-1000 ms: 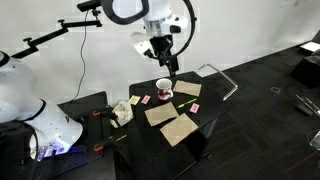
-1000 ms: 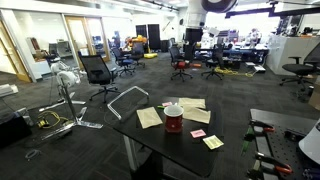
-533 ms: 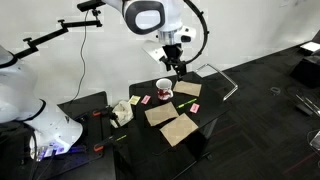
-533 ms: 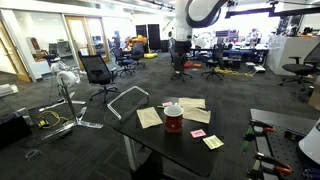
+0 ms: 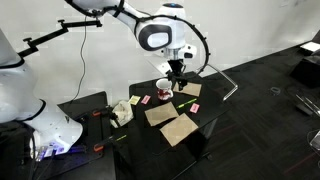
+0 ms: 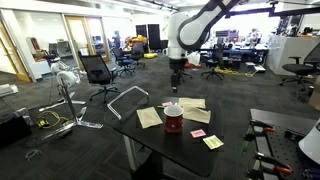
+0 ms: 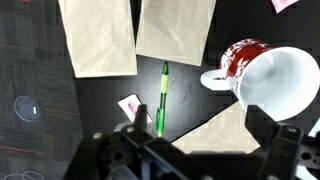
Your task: Put the green pen inside the maroon mug
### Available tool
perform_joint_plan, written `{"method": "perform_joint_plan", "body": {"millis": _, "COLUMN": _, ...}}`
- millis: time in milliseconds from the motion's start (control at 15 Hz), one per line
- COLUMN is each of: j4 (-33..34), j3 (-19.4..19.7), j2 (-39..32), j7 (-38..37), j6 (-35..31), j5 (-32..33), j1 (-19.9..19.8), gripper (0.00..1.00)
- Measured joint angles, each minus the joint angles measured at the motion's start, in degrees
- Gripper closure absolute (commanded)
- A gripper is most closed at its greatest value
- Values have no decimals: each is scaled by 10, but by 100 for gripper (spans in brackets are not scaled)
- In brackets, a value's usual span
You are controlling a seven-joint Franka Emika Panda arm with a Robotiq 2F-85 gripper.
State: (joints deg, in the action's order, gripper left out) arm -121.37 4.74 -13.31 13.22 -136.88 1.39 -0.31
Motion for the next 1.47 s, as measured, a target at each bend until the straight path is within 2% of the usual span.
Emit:
{"method": "perform_joint_plan", "body": {"millis": 267, "j4": 13, "j3": -1, "j2": -33, "j7": 0, "j6": -14, "j5": 0, "j1": 0, "gripper": 0}}
{"method": "perform_joint_plan", "body": {"millis": 867, "j4": 25, "j3": -9, "j2": -41, "j7": 0, "j6": -14, "j5": -1, "j1": -8, "gripper": 0}}
{"method": "perform_joint_plan", "body": {"millis": 1467, "j4": 139, "j3": -13, "j2": -131, "j7": -4, "j6": 3, "j5": -1, "j1": -19, "gripper": 0}}
